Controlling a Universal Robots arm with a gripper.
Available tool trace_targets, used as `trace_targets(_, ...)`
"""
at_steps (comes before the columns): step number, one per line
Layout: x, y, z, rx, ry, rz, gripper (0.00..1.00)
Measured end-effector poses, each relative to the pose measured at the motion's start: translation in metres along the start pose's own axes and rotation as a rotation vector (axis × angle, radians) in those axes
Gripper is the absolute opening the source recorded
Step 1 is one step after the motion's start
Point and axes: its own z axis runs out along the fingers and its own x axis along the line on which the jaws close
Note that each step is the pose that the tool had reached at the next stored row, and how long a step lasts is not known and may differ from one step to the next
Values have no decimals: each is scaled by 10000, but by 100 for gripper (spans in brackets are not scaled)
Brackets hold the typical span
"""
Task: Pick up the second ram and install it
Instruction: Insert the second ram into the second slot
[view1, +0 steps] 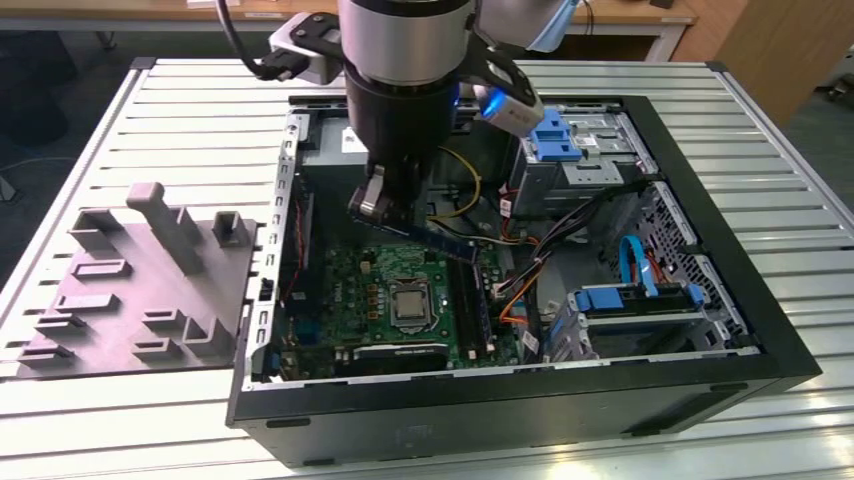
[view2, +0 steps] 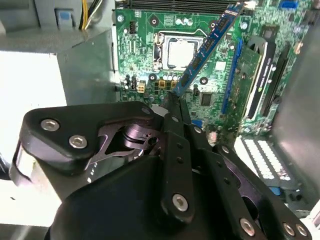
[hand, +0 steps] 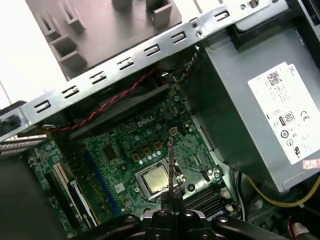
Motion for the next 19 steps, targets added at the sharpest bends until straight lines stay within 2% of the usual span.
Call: trace_targets(19, 2, -1, 40, 155, -127, 3456, 11)
